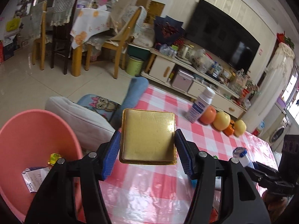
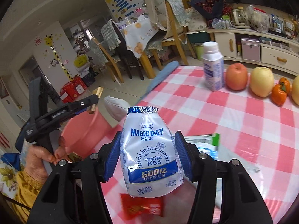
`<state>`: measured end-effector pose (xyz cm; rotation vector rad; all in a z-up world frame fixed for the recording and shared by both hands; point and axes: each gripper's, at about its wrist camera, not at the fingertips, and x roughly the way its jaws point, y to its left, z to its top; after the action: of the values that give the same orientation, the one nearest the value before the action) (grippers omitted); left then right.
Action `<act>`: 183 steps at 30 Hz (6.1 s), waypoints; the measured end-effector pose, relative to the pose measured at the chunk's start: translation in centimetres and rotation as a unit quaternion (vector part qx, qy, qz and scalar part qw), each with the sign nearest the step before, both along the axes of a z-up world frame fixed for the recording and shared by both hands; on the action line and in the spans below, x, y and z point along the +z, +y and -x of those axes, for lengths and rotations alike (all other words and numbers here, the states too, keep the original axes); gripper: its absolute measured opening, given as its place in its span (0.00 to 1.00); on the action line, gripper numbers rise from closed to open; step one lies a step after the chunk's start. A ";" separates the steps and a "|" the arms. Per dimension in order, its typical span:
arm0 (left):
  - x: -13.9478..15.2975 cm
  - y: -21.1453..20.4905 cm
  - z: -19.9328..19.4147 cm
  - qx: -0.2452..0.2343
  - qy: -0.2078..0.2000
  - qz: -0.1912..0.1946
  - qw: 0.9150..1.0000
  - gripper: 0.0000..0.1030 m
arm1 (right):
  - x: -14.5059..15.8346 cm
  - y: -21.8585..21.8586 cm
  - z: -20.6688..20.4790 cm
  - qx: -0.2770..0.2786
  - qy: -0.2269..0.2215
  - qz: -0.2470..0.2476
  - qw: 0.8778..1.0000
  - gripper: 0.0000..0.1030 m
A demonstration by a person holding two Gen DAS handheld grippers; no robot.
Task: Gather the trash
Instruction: 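Carry the gold packet and pouch to the pink bucket, open both grippers, then move both tools back over the table toward the remaining wrappers, then grasp the red candy wrapper with the left gripper while the right gripper grasps the white printed packet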
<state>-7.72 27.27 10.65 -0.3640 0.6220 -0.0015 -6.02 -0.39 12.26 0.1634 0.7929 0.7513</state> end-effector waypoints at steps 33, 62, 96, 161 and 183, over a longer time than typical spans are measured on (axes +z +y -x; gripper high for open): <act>-0.7 18.1 6.5 0.283 -0.013 0.089 0.955 0.82 | 0.8 24.9 1.9 0.074 0.008 -0.014 0.997 0.88; 2.6 3.7 3.7 0.087 -0.094 -0.083 0.988 0.89 | -0.2 8.5 8.8 -0.069 -0.048 0.093 0.992 0.95; -1.5 -11.2 1.7 -0.217 -0.007 -0.100 0.971 0.89 | -1.9 -5.3 14.4 -0.183 -0.028 0.098 0.978 0.95; -7.2 -15.0 0.5 -0.262 0.106 -0.104 0.954 0.52 | -8.8 -9.6 1.6 -0.249 0.075 0.130 0.957 0.89; -6.5 -13.5 -0.3 -0.229 0.092 -0.085 0.965 0.52 | -8.8 -11.6 1.4 -0.314 0.126 -0.002 0.941 0.71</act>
<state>-7.47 13.76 4.13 -0.0467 0.8738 -0.3585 -7.38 -12.01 3.46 0.4991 0.9148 0.1235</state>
